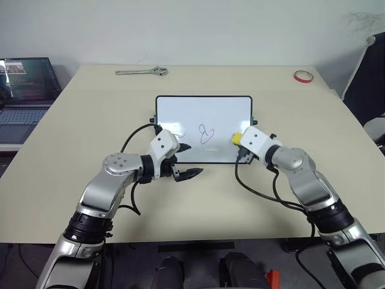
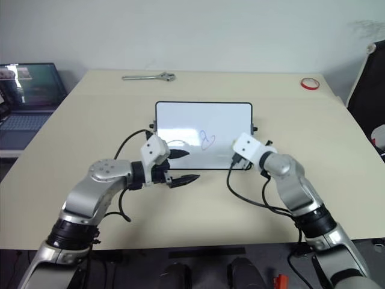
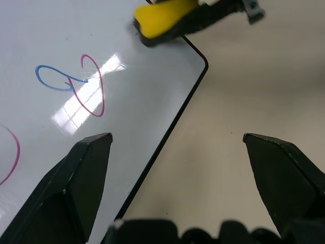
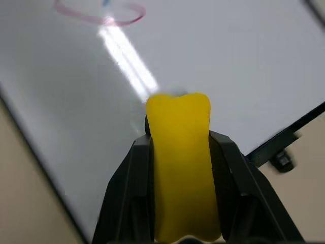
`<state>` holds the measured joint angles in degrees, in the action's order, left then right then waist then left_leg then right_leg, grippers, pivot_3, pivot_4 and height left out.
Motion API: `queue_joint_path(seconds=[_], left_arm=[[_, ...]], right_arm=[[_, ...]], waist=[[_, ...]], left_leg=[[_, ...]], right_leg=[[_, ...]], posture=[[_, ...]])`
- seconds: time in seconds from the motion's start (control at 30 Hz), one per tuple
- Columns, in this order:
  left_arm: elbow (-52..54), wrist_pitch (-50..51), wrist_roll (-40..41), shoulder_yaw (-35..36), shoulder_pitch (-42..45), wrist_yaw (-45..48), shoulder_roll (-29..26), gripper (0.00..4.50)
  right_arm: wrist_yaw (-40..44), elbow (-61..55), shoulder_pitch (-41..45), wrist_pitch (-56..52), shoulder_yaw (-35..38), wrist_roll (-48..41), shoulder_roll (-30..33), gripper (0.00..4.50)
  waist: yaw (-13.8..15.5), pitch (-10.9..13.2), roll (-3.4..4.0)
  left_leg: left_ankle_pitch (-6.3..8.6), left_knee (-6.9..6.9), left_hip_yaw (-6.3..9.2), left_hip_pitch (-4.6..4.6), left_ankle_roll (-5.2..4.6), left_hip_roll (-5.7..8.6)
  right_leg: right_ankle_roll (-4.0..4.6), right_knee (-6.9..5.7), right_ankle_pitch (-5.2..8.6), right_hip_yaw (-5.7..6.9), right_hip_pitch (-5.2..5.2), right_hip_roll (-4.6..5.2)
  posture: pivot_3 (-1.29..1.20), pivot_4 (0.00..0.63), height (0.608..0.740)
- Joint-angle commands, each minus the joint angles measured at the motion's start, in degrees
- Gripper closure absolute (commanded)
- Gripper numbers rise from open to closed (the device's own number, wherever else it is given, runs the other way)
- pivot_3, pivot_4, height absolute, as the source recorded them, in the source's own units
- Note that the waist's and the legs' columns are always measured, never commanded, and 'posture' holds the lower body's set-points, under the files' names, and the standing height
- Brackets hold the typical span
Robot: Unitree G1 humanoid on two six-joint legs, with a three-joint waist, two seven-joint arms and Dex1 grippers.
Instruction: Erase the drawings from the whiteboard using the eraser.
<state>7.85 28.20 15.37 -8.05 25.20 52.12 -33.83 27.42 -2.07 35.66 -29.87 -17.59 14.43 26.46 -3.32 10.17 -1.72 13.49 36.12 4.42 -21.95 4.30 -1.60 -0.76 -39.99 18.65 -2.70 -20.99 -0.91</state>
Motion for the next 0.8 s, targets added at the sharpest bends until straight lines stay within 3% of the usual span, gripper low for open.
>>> queue_joint_path(seconds=[0.03, 0.2, 0.4, 0.57, 0.8], left_arm=[[0.4, -1.3, 0.1, 0.9, 0.1, 0.1, -0.2, 0.00], [1.4, -0.9, 0.3, 1.0, -0.1, -0.4, -0.1, 0.00], [2.2, 0.1, 0.5, 1.3, -0.2, -0.9, -0.5, 0.00], [3.0, 2.2, 1.5, 3.1, -0.8, -2.0, -1.0, 0.00], [4.6, 5.0, 4.9, 13.7, -8.5, -3.0, -6.0, 0.00]], right_arm=[[-3.7, 3.6, 2.4, 1.6, 2.2, 1.7, -0.6, 3.39], [0.9, 3.5, -1.2, 0.0, -0.1, 2.9, 3.2, 3.39], [9.5, -4.6, -8.5, -1.9, -2.4, 1.9, 7.8, 3.39], [4.4, -6.9, -6.9, -2.0, 3.7, -0.7, 1.9, 3.39], [11.5, -19.4, -12.4, -0.3, 11.6, -17.8, -4.4, 3.40]], waist=[[0.2, 0.0, 0.00], [0.6, 0.0, 0.00], [1.1, 0.0, -0.04], [0.2, 0.0, -0.02], [0.1, 0.1, 0.09]], left_leg=[[0.00, 0.00, 0.00, -0.11, 0.00, 0.02], [0.01, -0.03, 0.05, -0.41, 0.01, 0.02], [0.02, -0.02, 0.08, -0.30, 0.00, 0.04], [0.00, -0.03, 0.02, -0.15, -0.01, 0.00], [0.02, -0.11, 0.12, -0.60, 0.02, -0.09]], right_leg=[[0.01, 0.00, 0.00, 0.00, -0.10, 0.01], [0.25, 0.06, -0.14, 0.09, -0.26, 0.10], [0.11, 0.08, -0.06, 0.12, -0.14, 0.11], [-0.01, 0.03, 0.01, 0.04, -0.14, 0.02], [0.32, 0.02, -0.09, 0.12, -0.52, 0.00]], posture=[[0.00, 0.150, 0.740], [0.00, 0.150, 0.740], [0.00, 0.150, 0.740], [0.00, 0.150, 0.740], [0.00, 0.150, 0.740]])
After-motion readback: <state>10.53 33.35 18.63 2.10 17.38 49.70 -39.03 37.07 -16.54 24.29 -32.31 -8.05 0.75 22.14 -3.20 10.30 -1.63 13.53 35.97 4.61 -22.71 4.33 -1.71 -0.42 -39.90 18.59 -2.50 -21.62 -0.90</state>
